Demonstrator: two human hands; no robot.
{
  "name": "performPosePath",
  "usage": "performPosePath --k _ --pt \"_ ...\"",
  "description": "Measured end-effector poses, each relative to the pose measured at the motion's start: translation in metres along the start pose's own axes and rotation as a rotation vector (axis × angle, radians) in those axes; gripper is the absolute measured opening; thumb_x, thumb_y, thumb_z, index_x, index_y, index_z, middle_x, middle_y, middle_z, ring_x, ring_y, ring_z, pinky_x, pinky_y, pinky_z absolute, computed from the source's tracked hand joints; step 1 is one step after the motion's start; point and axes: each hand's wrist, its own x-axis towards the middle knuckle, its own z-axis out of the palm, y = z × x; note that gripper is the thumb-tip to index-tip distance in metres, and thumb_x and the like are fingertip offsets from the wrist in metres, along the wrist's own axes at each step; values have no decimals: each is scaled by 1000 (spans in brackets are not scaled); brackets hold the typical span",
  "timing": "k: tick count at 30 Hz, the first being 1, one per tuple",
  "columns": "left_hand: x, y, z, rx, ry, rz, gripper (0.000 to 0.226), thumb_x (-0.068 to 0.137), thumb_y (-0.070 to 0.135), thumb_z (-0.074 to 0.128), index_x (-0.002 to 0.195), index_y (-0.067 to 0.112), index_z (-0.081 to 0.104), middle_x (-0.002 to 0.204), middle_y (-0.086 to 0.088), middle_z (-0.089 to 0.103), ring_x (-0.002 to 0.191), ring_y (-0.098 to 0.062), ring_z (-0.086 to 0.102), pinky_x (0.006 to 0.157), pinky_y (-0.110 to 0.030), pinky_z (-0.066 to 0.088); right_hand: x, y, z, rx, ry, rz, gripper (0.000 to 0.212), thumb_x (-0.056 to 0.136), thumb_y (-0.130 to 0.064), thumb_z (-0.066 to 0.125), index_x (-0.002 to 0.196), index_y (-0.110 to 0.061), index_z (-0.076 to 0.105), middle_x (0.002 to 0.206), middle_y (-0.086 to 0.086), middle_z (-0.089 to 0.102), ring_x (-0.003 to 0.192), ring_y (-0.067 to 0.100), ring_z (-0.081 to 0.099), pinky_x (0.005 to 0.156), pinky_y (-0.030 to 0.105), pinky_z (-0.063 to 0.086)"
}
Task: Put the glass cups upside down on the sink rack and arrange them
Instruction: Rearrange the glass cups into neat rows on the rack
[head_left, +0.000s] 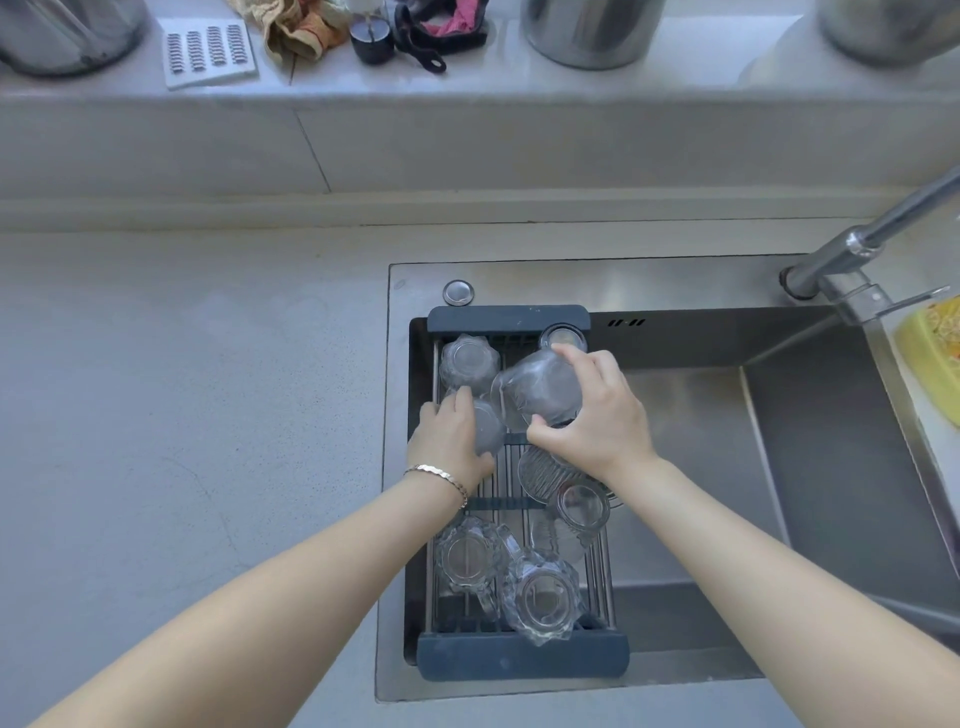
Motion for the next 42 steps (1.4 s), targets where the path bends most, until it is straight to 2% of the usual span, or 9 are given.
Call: performPosePath --k 4,7,9,11,16,23,32,38,42 --pt "-8 7 2 176 128 67 65 74 20 69 130 11 39 138 -12 41 121 -31 44 97 -37 42 -3 -4 -3 4 17 -24 70 62 -29 73 128 -25 49 108 1 50 103 20 54 72 25 40" --pt "-18 9 9 140 289 242 32 58 9 76 87 6 63 94 -13 63 81 -32 61 67 -39 56 -5 -5 -9 25 36 -35 70 61 -29 74 126 -25 49 109 1 51 103 20 54 72 27 42" --pt "-28 18 9 -56 119 261 21 78 11 61 98 4 61 102 -12 61 91 -31 61 75 -43 54 -6 -5 -15 44 24 -24 70 61 -28 74 126 -26 48 110 1 50 103 19 54 75 30 45" --pt "-31 26 12 -112 -57 223 33 87 19 51 119 10 53 121 -6 56 110 -26 56 88 -41 50 -7 -5 -22 78 17 4 69 62 -27 74 126 -27 48 112 0 49 103 18 54 77 30 45" --pt "-23 43 13 -107 -139 203 52 82 26 59 131 17 41 125 -6 56 117 -26 52 88 -41 51 -10 -3 -34 170 46 69 67 65 -24 73 126 -26 46 117 -3 48 103 12 51 81 27 43" --pt "-7 51 14 -133 -230 203 73 77 17 64 138 37 29 129 -7 41 116 -28 47 86 -46 52 -4 4 -44 223 180 205 65 65 -26 73 124 -25 45 108 -6 42 92 9 46 83 28 43" --pt "5 51 8 18 -142 337 66 64 36 76 119 20 43 120 0 59 111 -24 56 85 -41 52 -2 19 -44 217 276 321 68 66 -30 73 127 -26 44 121 0 46 104 19 55 80 27 40" --pt "3 47 8 -35 -30 429 73 70 20 74 135 19 39 132 -1 49 120 -23 45 94 -40 48 -4 24 -44 215 281 320 68 66 -30 73 128 -25 43 122 0 46 105 18 54 81 25 40" --pt "13 47 2 -105 -22 393 65 72 9 71 132 14 45 132 -5 50 120 -26 49 98 -38 47 -5 25 -42 203 264 327 68 66 -31 73 128 -26 43 122 0 45 105 20 55 82 28 41"
